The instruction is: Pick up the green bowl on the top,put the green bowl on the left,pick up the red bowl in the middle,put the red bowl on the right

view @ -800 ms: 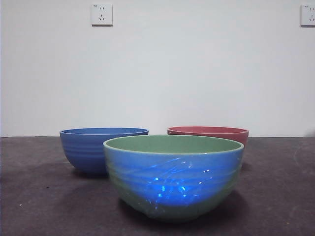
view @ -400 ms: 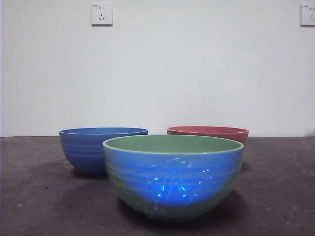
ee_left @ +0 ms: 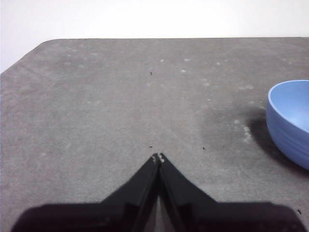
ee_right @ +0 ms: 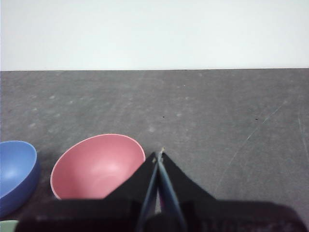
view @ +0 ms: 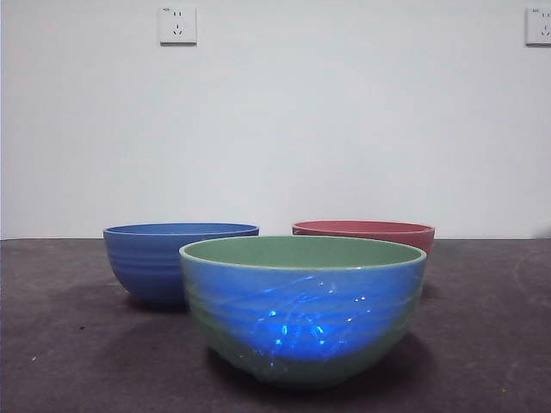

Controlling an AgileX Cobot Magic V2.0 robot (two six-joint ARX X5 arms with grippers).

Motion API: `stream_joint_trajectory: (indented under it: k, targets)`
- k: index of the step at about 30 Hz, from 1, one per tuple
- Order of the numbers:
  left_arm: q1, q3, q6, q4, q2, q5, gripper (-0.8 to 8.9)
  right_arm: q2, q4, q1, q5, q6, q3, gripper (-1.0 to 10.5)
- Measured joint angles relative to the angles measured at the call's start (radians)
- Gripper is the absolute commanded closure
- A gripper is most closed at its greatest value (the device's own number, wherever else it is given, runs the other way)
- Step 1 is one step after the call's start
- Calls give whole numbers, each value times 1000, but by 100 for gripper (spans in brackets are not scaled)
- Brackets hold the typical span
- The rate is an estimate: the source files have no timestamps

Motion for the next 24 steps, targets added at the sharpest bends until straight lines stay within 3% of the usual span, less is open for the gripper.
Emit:
stream_joint_trajectory:
  k: [24]
  targets:
    - [0,0,0,0,0,0,816,-30,-30,-3,11,-11,0,945]
